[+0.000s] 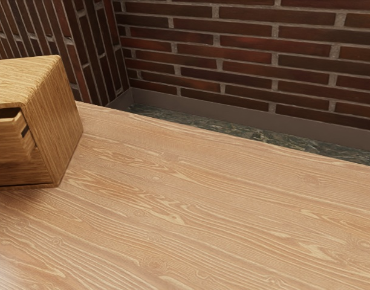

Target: Push the drawer handle with one arm to close the drawer

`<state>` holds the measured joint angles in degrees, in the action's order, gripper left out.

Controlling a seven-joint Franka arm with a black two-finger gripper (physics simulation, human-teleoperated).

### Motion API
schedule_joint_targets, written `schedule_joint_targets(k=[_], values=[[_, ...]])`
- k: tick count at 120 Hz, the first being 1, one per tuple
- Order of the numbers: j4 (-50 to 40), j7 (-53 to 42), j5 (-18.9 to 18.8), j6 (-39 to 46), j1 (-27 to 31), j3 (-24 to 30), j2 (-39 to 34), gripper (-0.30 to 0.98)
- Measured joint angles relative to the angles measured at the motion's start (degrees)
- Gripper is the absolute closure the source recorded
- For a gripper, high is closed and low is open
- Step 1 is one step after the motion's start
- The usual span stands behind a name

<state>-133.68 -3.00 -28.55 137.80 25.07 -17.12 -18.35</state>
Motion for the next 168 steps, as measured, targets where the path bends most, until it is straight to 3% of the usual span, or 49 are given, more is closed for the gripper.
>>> schedule_joint_targets(k=[100, 129, 138, 145, 150, 158, 168], values=[[10.9, -3.4, 7.3, 0.6, 0.0, 1.6, 10.8, 0.79], [12.0, -9.0, 12.2, 0.3, 2.1, 1.7, 11.6, 0.78], [8.0, -8.9, 11.8, -0.1, 0.5, 4.3, 4.9, 0.77], [6.0, -7.0, 11.6, -3.7, 0.0, 8.9, -3.0, 0.78], [6.2, -3.5, 13.7, -7.9, -0.5, 14.7, -7.5, 0.77], [9.5, 4.1, 17.0, -14.9, -4.1, 21.3, -10.3, 0.63], [16.1, 15.4, 21.6, -24.4, -8.9, 23.0, -8.2, 0.44]])
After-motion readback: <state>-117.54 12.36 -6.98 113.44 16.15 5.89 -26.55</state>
